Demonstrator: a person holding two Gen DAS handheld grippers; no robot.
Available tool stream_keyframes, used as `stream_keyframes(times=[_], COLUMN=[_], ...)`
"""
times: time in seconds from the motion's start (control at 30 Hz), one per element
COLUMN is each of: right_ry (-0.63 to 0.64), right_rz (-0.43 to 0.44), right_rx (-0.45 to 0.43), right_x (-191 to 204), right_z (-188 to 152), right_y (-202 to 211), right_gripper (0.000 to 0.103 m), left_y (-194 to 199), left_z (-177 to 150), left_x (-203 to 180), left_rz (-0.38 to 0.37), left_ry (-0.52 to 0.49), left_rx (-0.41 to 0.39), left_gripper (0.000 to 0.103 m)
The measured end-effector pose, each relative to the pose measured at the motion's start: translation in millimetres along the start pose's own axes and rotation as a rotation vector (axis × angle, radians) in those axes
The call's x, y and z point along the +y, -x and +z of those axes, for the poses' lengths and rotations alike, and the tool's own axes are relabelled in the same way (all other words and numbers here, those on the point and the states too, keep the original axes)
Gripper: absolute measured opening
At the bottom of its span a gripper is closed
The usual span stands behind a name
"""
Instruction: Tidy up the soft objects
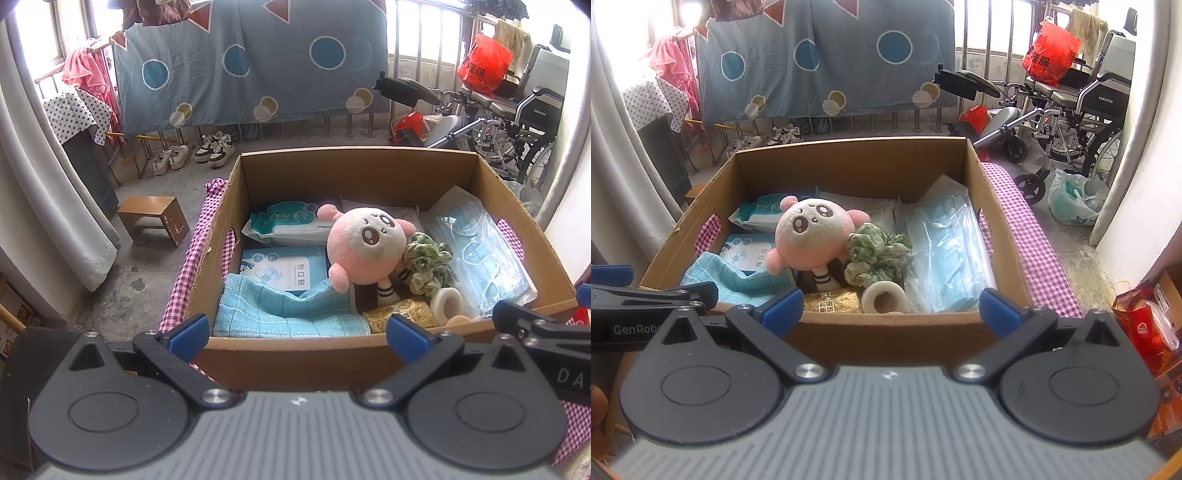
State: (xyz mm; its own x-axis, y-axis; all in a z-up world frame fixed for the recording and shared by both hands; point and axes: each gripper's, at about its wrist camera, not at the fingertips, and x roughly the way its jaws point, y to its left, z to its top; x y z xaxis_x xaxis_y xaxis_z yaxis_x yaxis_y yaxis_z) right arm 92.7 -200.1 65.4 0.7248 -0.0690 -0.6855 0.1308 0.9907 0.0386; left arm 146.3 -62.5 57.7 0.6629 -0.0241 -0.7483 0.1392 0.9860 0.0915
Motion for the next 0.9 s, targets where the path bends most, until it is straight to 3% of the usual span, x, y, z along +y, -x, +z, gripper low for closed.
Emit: stream_keyframes(times=[0.9], right_ry=[-0.003], right_rz=[-0.003], right_rx=[0.003], right_x=[-0.9], right_z=[-2.1], right_y=[0.7], right_gripper=[0.102], left_y=[0.7], left_z=[-0.4], left_x=[-0.2], left_rz=[0.000], left_ry=[0.002], left_rx=[0.004], left_gripper=[0.102])
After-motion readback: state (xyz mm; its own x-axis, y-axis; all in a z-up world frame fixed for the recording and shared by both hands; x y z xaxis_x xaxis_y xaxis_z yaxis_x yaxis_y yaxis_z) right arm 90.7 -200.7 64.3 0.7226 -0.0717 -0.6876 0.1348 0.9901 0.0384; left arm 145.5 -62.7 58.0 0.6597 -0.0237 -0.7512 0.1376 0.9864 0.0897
